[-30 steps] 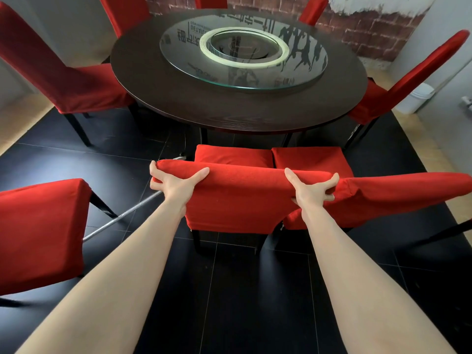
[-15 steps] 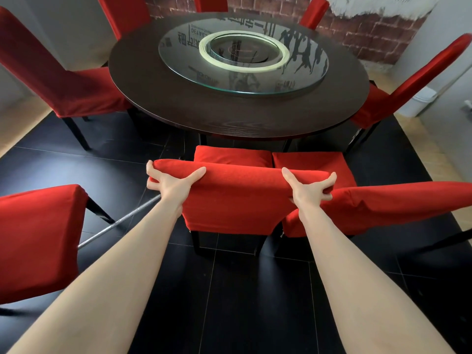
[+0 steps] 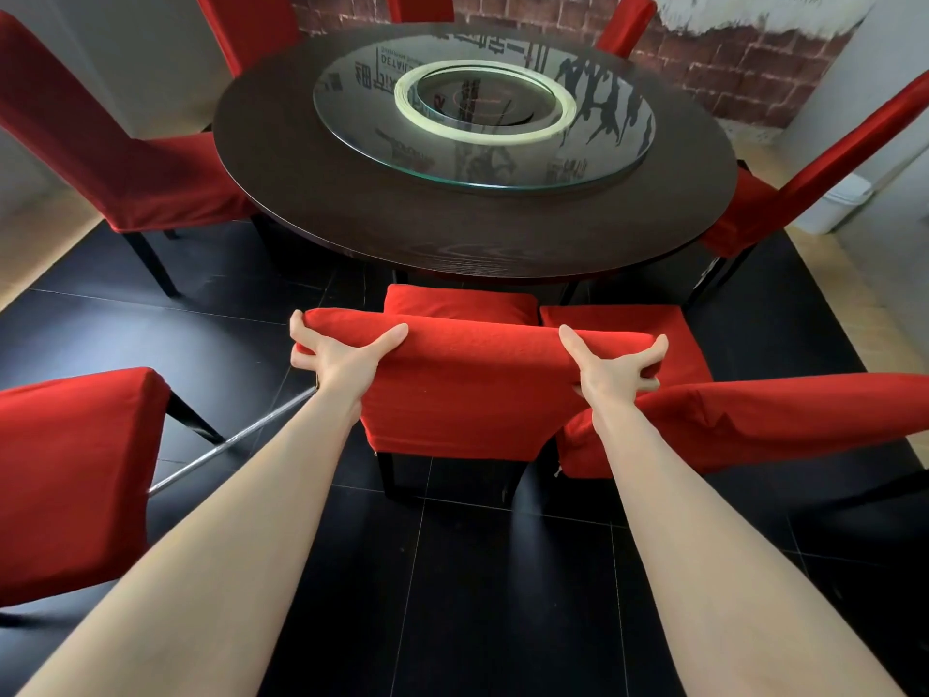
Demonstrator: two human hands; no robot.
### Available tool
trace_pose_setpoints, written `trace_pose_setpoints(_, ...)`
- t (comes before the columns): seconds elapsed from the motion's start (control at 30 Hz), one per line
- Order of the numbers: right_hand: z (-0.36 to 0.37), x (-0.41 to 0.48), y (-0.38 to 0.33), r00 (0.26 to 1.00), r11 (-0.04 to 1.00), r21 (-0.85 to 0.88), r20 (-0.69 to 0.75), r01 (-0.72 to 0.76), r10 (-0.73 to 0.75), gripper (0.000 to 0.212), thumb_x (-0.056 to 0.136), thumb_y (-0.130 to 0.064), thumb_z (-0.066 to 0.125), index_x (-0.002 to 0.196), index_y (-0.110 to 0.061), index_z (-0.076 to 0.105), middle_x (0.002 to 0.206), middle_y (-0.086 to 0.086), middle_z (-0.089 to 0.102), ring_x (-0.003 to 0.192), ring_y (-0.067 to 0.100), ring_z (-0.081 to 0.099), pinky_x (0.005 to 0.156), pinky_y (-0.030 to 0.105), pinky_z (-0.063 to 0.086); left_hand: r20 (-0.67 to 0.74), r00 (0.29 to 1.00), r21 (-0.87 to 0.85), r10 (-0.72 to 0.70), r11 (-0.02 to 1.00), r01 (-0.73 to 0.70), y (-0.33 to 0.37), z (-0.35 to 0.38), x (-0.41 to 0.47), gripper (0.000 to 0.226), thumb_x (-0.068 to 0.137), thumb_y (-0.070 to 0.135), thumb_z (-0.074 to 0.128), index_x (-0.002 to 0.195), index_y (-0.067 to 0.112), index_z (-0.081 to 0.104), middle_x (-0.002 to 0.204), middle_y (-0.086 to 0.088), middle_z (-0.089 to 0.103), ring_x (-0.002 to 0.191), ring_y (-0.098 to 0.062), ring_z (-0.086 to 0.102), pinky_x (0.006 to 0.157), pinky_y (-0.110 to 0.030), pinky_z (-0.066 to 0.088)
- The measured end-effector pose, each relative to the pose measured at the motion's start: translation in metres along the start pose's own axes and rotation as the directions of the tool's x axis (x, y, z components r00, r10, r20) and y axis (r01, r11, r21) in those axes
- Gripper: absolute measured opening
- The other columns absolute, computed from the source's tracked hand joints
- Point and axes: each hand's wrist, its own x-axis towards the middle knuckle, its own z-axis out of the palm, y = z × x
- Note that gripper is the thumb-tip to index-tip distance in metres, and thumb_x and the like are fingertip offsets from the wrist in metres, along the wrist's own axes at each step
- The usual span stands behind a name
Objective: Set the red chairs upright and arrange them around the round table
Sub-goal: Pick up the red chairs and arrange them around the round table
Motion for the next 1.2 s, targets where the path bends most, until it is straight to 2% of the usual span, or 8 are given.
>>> trace_pose_setpoints(0.17, 0.006, 0.007, -0.003, 1.000, 1.000, 0.008, 0.007, 0.010, -0.010, 0.128, 0.061, -0.050, 0.088, 0.149, -0.044, -0.004, 0.154, 0.016, 0.001, 0.099, 0.024, 0.039, 0.092, 0.048, 0.053, 0.003, 1.000, -0.004, 0.006, 1.000, -0.006, 0.003, 0.005, 0.008, 0.139, 0.050, 0.048, 0.093, 0.148, 0.042, -0.004, 0.152, -0.006, 0.006, 0.112, -0.019, 0.036, 0.097, -0.043, 0.042)
trace_pose_setpoints(0.33, 0.008, 0.011, -0.004, 1.000, 1.000, 0.021, 0.017, 0.019, -0.019, 0.129, 0.061, -0.050, 0.088, 0.150, -0.042, -0.005, 0.153, 0.016, 0.000, 0.098, 0.024, 0.042, 0.093, 0.048, 0.054, 0.009, 1.000, -0.028, 0.021, 0.999, -0.021, 0.005, 0.008, 0.011, 0.138, 0.050, 0.046, 0.094, 0.149, 0.041, -0.003, 0.151, -0.006, 0.005, 0.110, -0.019, 0.035, 0.088, -0.037, 0.041)
trace_pose_setpoints(0.63, 0.010, 0.013, -0.006, 1.000, 1.000, 0.017, 0.013, 0.021, -0.022, 0.129, 0.061, -0.050, 0.088, 0.150, -0.042, -0.005, 0.154, 0.018, -0.001, 0.096, 0.024, 0.041, 0.091, 0.044, 0.054, 0.012, 1.000, -0.044, 0.012, 0.999, -0.012, 0.006, 0.010, 0.013, 0.138, 0.049, 0.046, 0.094, 0.147, 0.045, -0.002, 0.151, -0.002, 0.004, 0.115, -0.018, 0.035, 0.102, -0.053, 0.044)
trace_pose_setpoints(0.87, 0.009, 0.013, -0.008, 0.999, 1.000, 0.000, 0.018, 0.026, -0.026, 0.128, 0.063, -0.051, 0.087, 0.150, -0.041, -0.005, 0.155, 0.018, -0.001, 0.095, 0.024, 0.042, 0.087, 0.042, 0.054, 0.001, 1.000, -0.042, 0.012, 0.999, -0.012, 0.006, 0.011, 0.015, 0.138, 0.049, 0.046, 0.094, 0.148, 0.044, -0.002, 0.151, -0.002, 0.005, 0.119, -0.020, 0.035, 0.103, -0.055, 0.043)
trace_pose_setpoints(1.13, 0.008, 0.013, -0.008, 0.999, 1.000, -0.007, 0.031, 0.010, -0.009, 0.128, 0.063, -0.051, 0.086, 0.150, -0.043, -0.006, 0.156, 0.018, -0.005, 0.098, 0.024, 0.041, 0.093, 0.047, 0.054, 0.011, 1.000, -0.033, 0.026, 0.999, -0.026, 0.005, 0.011, 0.015, 0.138, 0.050, 0.046, 0.094, 0.148, 0.042, -0.002, 0.150, -0.006, 0.005, 0.110, -0.018, 0.036, 0.091, -0.038, 0.041)
trace_pose_setpoints(1.2, 0.007, 0.012, -0.007, 0.999, 1.000, -0.012, 0.040, 0.006, -0.006, 0.128, 0.063, -0.051, 0.086, 0.150, -0.043, -0.007, 0.157, 0.018, -0.006, 0.099, 0.025, 0.040, 0.094, 0.047, 0.053, 0.010, 1.000, -0.016, 0.020, 1.000, -0.020, 0.004, 0.011, 0.015, 0.138, 0.050, 0.046, 0.094, 0.149, 0.042, -0.003, 0.151, -0.007, 0.006, 0.110, -0.018, 0.035, 0.091, -0.037, 0.040)
